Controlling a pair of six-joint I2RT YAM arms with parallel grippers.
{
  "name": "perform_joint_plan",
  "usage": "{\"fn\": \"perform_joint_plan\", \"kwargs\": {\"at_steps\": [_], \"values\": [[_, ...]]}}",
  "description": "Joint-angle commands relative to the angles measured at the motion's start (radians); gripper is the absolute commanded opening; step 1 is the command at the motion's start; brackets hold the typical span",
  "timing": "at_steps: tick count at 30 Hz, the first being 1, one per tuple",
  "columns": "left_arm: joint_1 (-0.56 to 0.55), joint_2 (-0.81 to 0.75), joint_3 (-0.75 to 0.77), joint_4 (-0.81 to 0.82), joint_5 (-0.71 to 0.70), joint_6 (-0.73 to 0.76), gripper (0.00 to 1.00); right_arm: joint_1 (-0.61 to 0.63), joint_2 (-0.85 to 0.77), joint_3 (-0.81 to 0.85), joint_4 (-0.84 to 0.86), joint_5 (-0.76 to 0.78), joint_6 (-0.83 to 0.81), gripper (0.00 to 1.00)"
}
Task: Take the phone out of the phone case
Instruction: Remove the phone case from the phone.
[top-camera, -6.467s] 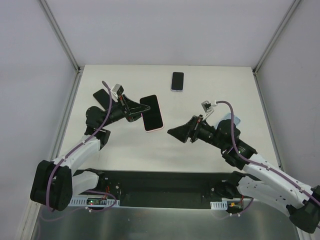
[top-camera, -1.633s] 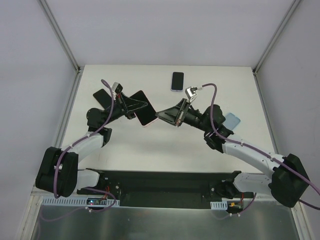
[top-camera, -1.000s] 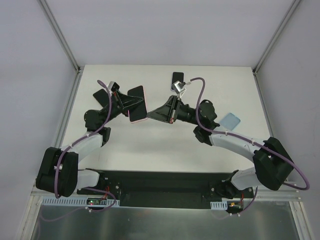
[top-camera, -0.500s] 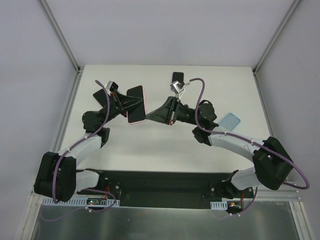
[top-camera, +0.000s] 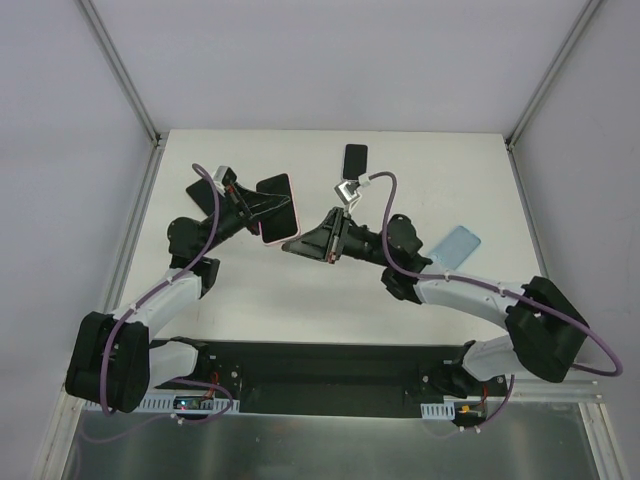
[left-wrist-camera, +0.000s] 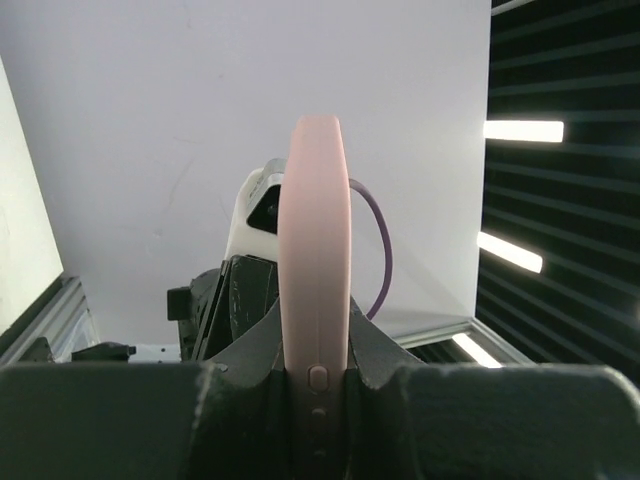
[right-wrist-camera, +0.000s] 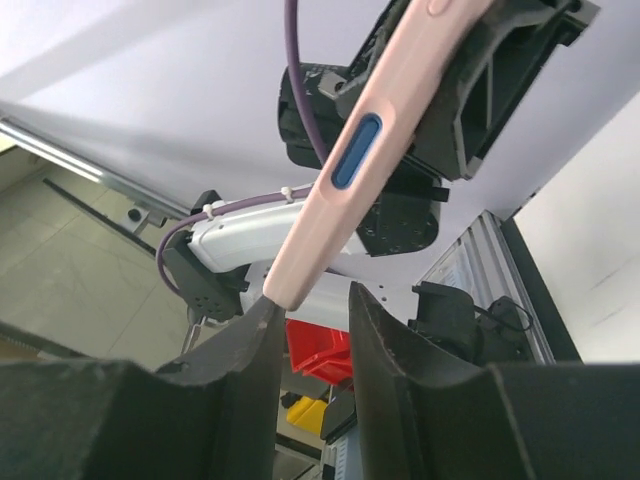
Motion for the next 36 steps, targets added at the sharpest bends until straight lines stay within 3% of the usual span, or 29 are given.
{"fn": "perform_joint_plan", "kwargs": {"at_steps": [1, 11, 21, 36], "values": [[0.008, -0.045, 0.015, 0.049, -0.018, 0.022, 0.0, 0.005, -0.088, -0.029, 0.004, 0.11, -0.027, 0.33], [0.014, -0.044, 0.012, 0.052, -0.018, 0.024, 0.0, 0.015, -0.219, 0.005, -0.244, 0.168, -0.158, 0.55], [0.014, -0.053, 0.017, 0.049, -0.018, 0.024, 0.0, 0.016, -0.168, 0.048, -0.272, 0.182, -0.167, 0.55], [0.017, -0.053, 0.011, 0.052, -0.018, 0.022, 0.0, 0.016, -0.163, 0.086, -0.273, 0.185, -0.173, 0.46]]}}
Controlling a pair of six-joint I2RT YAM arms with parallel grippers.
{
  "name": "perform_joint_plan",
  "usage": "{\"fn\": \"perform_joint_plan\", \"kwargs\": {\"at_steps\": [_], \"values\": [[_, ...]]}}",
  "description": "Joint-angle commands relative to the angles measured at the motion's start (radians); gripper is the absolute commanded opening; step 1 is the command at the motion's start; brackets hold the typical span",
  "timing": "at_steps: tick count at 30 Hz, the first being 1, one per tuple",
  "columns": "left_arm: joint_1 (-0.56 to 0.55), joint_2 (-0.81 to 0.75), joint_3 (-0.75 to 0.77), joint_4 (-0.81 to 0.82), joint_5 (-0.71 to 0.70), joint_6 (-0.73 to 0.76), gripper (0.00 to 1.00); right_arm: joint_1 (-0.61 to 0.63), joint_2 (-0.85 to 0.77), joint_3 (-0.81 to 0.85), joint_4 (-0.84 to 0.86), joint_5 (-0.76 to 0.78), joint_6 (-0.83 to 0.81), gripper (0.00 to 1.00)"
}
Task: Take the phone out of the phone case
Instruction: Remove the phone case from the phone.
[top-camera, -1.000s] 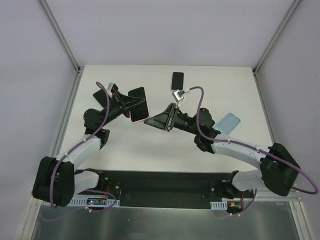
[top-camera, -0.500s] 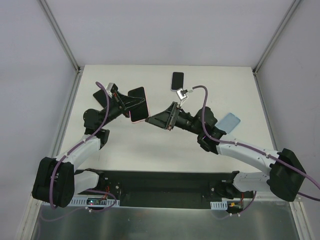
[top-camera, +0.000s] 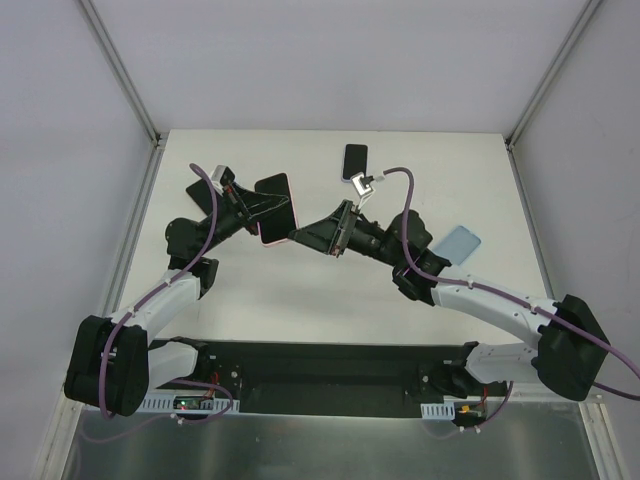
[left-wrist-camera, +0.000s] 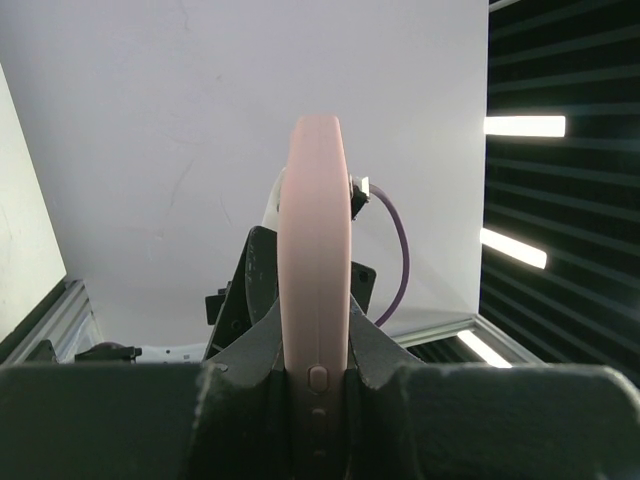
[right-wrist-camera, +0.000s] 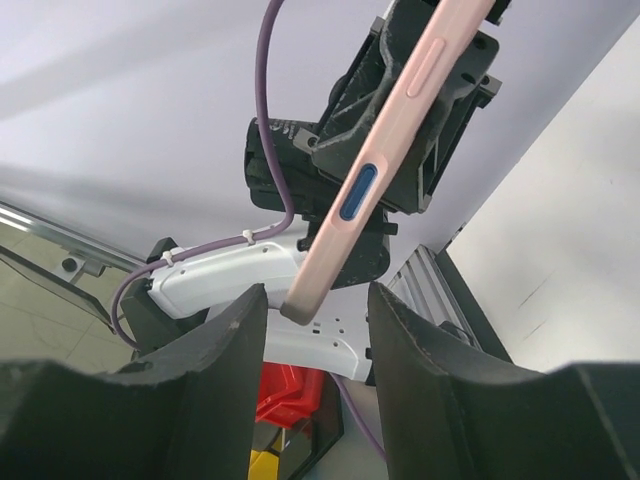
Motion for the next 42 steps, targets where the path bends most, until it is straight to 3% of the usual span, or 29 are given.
{"fn": "perform_joint_plan", "kwargs": {"at_steps": [1, 9, 13, 16, 17, 21, 29, 37, 42], "values": [[0.009, -0.036, 0.011, 0.078, -0.017, 0.004, 0.0, 0.005, -0.007, 0.064, 0.039, 0.0, -0.021, 0.46], [0.01, -0.043, 0.012, 0.067, -0.019, 0.009, 0.0, 0.006, 0.001, 0.071, 0.042, -0.008, -0.016, 0.4], [0.01, -0.043, 0.015, 0.058, -0.022, 0.007, 0.0, 0.006, 0.009, 0.074, 0.051, -0.022, -0.01, 0.25], [0.01, -0.045, 0.015, 0.047, -0.023, 0.006, 0.0, 0.01, 0.019, 0.074, 0.073, -0.051, -0.016, 0.03], [0.01, -0.045, 0.015, 0.044, -0.025, 0.001, 0.0, 0.01, 0.023, 0.077, 0.099, -0.066, -0.024, 0.01], [0.01, -0.048, 0.006, 0.032, -0.04, -0.045, 0.0, 0.014, 0.046, 0.105, 0.157, -0.202, -0.09, 0.01], [0.01, -0.109, -0.046, -0.039, -0.104, -0.126, 0.0, 0.025, 0.038, 0.123, 0.128, -0.27, -0.337, 0.01], [0.01, -0.167, -0.066, -0.108, -0.13, -0.157, 0.0, 0.03, 0.078, 0.154, 0.172, -0.334, -0.401, 0.01], [0.01, -0.178, -0.063, -0.11, -0.127, -0.171, 0.0, 0.03, 0.118, 0.157, 0.318, -0.39, -0.375, 0.01]]}}
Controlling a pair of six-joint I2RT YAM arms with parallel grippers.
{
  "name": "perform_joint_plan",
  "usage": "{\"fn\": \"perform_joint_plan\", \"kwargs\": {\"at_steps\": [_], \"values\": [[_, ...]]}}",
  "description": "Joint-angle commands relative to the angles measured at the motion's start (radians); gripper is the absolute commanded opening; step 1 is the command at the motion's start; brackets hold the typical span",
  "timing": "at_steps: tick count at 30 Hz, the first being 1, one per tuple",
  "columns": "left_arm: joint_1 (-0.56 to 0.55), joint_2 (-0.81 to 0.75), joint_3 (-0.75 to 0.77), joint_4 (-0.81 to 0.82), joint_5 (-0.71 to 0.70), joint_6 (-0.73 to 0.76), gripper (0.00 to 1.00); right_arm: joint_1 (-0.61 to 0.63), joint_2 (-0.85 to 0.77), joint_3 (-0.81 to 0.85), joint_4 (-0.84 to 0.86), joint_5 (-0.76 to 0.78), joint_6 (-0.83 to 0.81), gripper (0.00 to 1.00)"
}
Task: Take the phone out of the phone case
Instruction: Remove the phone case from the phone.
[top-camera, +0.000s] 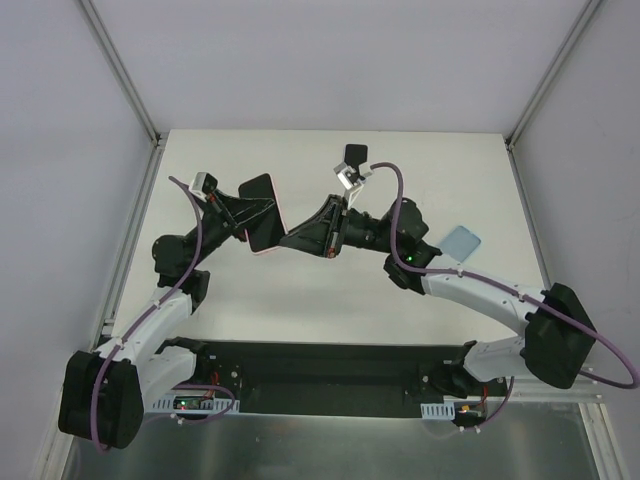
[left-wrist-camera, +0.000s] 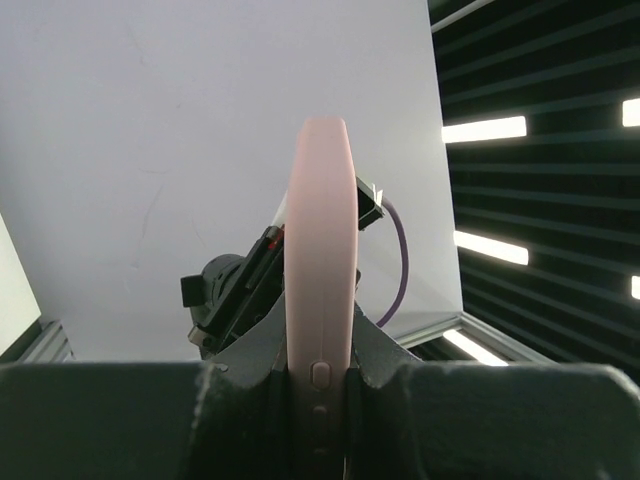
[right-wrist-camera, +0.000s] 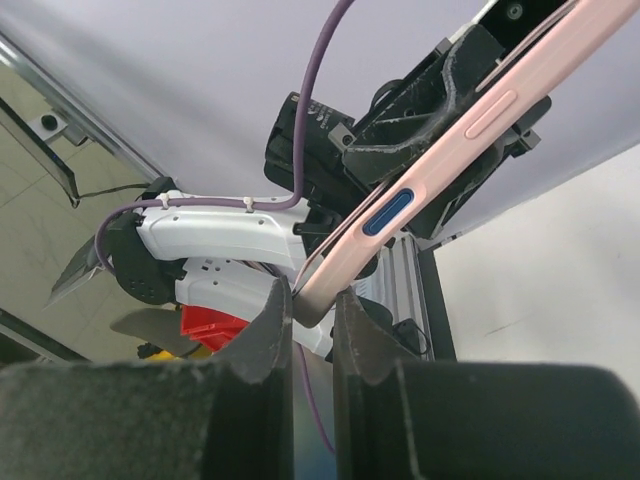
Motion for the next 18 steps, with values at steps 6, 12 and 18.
{"fn": "perform_joint_plan", "kwargs": {"at_steps": [6, 12, 18], "values": [[-0.01, -0.012, 0.006, -0.068, -0.035, -0.187, 0.0, 0.033, 0.107, 0.072, 0.406, -0.2, -0.053, 0.01], [-0.01, -0.022, 0.007, -0.08, -0.027, -0.193, 0.0, 0.034, 0.151, 0.101, 0.444, -0.24, -0.028, 0.01], [-0.01, -0.028, 0.007, -0.081, -0.03, -0.195, 0.0, 0.033, 0.162, 0.116, 0.444, -0.243, -0.037, 0.02]]}}
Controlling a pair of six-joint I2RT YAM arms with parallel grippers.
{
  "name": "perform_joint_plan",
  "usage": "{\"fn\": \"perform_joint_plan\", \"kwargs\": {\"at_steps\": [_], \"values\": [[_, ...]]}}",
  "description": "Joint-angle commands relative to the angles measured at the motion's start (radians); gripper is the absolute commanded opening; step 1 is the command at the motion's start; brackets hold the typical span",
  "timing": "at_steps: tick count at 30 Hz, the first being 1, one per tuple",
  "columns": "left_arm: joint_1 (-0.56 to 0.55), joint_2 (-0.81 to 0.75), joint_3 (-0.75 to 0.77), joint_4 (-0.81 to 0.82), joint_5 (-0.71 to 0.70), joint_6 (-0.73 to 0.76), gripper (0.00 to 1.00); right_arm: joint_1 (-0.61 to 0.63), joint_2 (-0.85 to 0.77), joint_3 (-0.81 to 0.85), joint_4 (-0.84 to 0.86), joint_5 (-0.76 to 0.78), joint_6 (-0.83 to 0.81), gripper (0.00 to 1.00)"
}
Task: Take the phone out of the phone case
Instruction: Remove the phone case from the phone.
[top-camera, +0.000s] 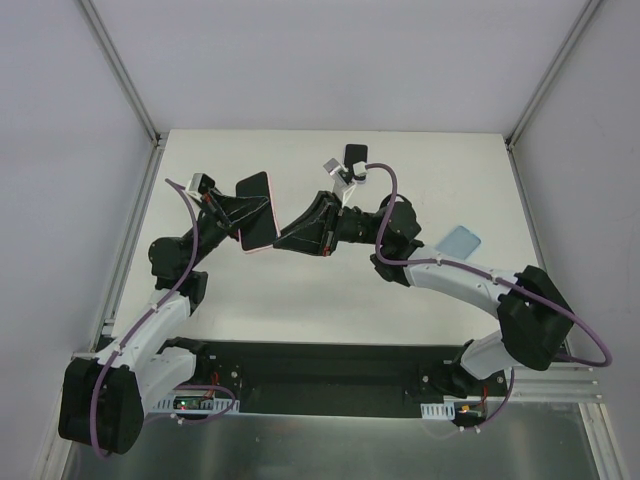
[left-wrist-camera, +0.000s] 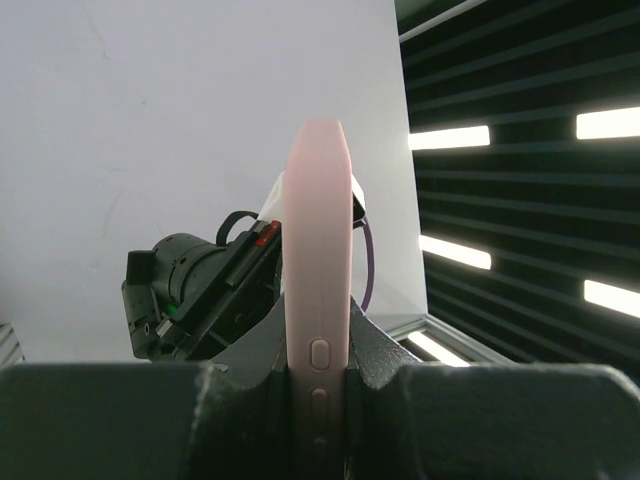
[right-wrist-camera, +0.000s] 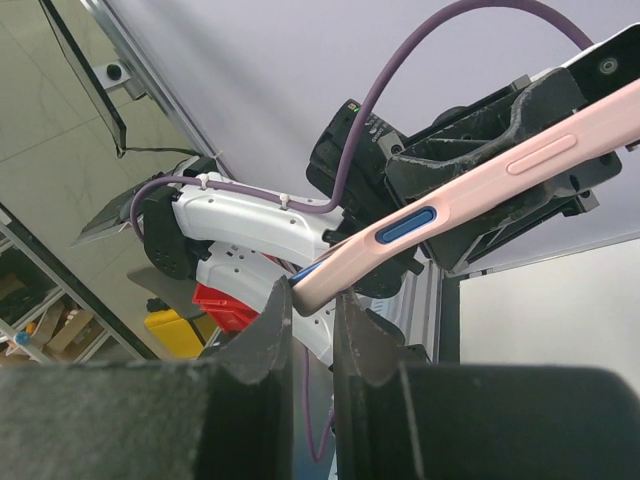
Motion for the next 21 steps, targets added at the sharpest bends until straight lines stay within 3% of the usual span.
{"fn": "perform_joint_plan", "kwargs": {"at_steps": [1, 21], "values": [[-0.022, 0.004, 0.007, -0.077, -0.002, -0.128, 0.0, 0.045, 0.013, 0.071, 0.124, -0.084, -0.075, 0.01], [-0.022, -0.001, 0.016, -0.063, 0.006, -0.147, 0.0, 0.047, 0.028, 0.094, 0.121, -0.088, -0.099, 0.01]]}}
